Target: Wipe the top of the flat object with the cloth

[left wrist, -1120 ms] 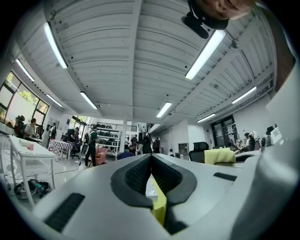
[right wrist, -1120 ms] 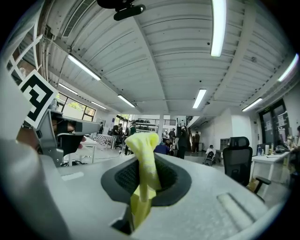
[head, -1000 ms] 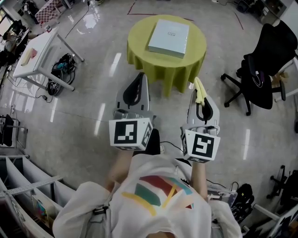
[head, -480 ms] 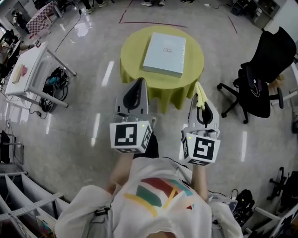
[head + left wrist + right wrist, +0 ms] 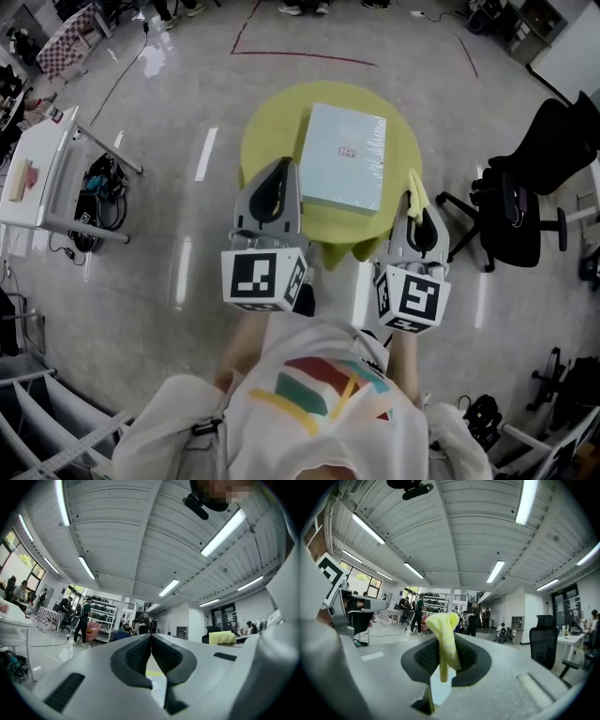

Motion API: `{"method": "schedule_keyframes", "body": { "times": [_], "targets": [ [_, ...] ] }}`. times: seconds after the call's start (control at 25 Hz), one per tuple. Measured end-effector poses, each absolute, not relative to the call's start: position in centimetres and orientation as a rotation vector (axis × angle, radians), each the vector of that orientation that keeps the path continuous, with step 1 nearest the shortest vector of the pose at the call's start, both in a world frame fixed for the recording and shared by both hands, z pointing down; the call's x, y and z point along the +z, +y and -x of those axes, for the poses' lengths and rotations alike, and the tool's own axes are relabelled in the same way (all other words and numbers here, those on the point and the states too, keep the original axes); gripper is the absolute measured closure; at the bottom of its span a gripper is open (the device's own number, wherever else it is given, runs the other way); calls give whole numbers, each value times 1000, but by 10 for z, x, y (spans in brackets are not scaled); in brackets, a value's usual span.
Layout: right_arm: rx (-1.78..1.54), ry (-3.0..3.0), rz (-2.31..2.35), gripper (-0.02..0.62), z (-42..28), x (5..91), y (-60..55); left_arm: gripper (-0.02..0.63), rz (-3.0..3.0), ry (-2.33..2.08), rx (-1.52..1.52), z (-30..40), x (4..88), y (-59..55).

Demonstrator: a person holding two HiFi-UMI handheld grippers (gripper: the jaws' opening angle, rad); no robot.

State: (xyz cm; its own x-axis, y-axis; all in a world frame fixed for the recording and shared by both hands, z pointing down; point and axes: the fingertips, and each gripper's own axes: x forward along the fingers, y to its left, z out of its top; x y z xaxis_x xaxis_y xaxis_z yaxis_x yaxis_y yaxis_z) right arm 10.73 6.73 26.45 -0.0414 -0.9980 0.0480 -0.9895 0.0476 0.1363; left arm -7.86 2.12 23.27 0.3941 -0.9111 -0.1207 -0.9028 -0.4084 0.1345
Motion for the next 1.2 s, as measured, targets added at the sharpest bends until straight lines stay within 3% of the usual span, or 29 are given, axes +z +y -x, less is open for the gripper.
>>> {"method": "schedule_keyframes", "body": {
  "times": [0.4, 1.08, 1.12, 1.16, 1.2],
  "targets": [
    [-49, -2063, -2168, 568, -131, 266, -14, 591, -2602, -1599, -199, 67, 233, -84],
    [-105, -2179, -2115, 568, -158, 256, -61, 588, -2608, -1560, -143, 18, 239, -114],
    [-105, -2188, -2111, 568, -158, 256, -63, 558, -2604, -1542, -141, 17, 240, -116],
    [-105, -2196, -2108, 568, -157, 255, -65, 474, -2600, -1523, -133, 16, 242, -119],
    [-105, -2203, -2105, 568, -157, 254, -67, 439, -2592, -1512, -120, 16, 245, -122]
  ]
}}
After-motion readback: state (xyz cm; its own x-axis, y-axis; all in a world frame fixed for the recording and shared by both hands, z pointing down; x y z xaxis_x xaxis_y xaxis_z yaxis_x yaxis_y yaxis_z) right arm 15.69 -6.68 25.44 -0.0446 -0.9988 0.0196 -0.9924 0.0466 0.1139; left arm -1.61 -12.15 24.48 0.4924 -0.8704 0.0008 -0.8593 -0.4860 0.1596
